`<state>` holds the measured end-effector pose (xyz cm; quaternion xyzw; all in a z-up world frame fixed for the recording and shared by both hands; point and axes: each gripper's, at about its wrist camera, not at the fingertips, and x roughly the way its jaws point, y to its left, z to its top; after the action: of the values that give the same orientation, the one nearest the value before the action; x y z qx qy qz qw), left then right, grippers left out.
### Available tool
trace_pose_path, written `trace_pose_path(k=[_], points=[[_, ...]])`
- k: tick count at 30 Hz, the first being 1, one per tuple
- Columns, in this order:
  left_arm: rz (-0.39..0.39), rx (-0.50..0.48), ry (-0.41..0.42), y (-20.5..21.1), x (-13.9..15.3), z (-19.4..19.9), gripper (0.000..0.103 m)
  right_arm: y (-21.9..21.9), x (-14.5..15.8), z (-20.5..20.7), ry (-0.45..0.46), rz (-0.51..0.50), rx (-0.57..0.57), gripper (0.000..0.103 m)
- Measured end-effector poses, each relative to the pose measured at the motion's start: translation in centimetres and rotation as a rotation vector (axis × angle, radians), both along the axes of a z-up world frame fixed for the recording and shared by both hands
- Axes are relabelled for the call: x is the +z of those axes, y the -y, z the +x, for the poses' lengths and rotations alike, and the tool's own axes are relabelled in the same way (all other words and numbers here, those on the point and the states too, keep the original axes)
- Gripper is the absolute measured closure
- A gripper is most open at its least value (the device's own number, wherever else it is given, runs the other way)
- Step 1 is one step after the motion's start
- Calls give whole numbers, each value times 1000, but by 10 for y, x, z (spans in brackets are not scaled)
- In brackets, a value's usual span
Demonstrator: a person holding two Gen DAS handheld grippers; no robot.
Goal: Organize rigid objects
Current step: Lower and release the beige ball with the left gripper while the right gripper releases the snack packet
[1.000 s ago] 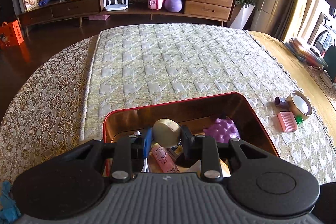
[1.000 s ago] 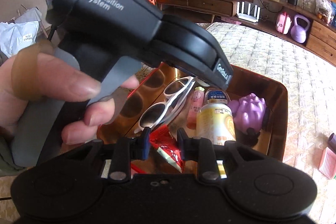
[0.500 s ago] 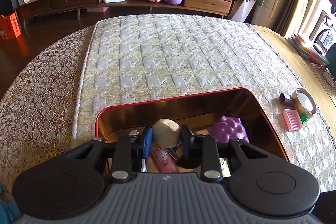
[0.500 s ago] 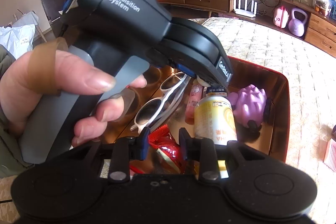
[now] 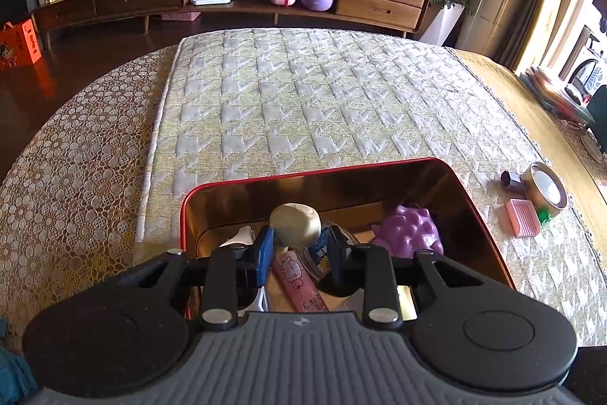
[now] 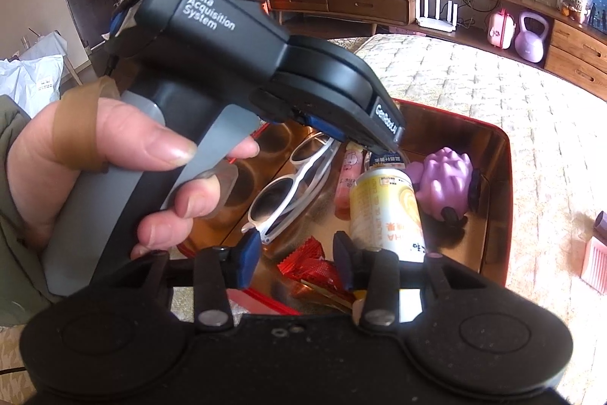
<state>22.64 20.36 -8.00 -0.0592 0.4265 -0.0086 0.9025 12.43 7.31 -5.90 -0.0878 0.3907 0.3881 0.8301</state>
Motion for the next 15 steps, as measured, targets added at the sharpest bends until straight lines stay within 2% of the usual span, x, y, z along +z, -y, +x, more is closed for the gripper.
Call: trace_pose_path(k=[1, 4, 15], points=[[0, -1, 2, 0, 1, -2, 71, 0, 1, 0, 4, 2, -1, 57], [-3, 1, 25, 0, 7, -8, 48, 4, 4, -2, 17, 10, -4, 50], [5, 1, 84, 6, 35, -39, 47, 25, 25, -17, 62, 66, -32, 34]])
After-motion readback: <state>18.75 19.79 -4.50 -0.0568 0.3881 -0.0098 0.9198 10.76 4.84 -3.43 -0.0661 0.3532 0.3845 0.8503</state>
